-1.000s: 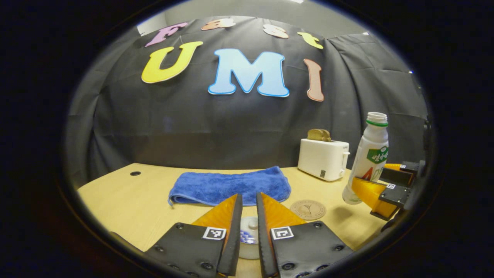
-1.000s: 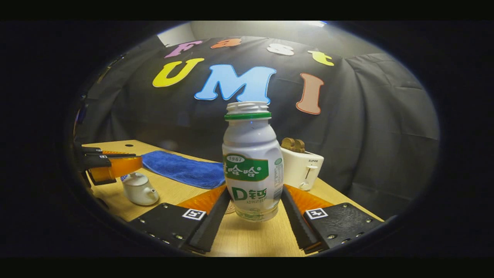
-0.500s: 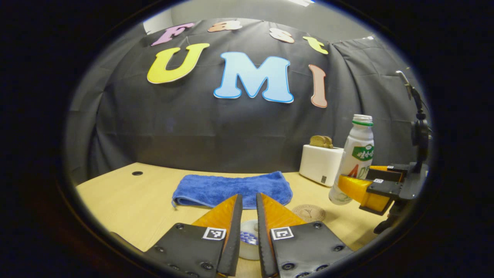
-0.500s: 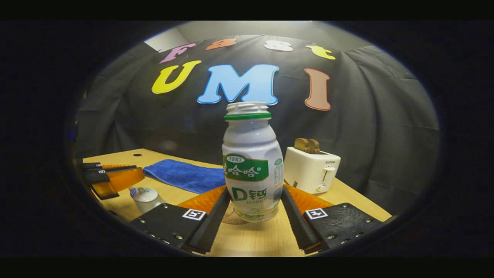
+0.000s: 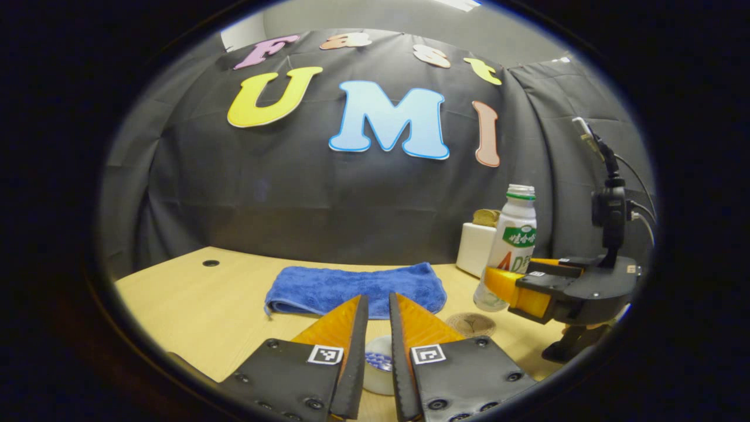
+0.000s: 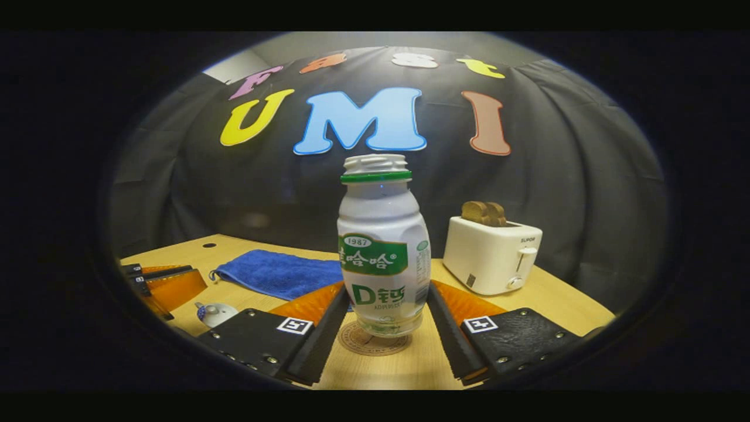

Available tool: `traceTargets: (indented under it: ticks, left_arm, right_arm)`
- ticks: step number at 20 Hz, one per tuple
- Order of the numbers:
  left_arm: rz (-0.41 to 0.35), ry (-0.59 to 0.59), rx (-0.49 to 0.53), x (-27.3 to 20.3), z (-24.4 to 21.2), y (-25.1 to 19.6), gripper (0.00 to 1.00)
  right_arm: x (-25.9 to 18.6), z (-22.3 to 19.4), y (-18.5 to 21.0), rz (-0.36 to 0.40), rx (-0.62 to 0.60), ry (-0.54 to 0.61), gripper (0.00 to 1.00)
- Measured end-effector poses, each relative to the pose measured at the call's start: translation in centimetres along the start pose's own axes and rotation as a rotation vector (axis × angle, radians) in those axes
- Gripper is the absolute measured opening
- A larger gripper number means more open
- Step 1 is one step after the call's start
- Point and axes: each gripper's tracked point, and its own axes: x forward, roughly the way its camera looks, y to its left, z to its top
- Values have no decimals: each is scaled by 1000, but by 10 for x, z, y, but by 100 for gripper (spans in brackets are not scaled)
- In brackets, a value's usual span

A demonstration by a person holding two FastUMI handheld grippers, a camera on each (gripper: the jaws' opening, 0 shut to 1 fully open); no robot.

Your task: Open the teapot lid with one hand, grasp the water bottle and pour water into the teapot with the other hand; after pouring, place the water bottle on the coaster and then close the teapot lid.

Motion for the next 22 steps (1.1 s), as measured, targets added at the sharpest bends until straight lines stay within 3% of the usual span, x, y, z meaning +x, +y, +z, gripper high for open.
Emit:
traceTargets:
  ticks: [19, 20, 21, 22]
  left_arm:
    - [-3, 6, -20, -2, -4, -1, 31]
    - [-3, 6, -20, -2, -4, 0, 31]
    - [-3, 6, -21, -2, -4, 0, 31]
    - [-4, 7, -21, -2, -4, 0, 31]
  right_arm:
    - [22, -38, 16, 43, 20, 81, 79]
    - [22, -39, 16, 44, 16, 80, 63]
    - [22, -39, 15, 45, 12, 78, 79]
    - [22, -38, 16, 45, 10, 76, 79]
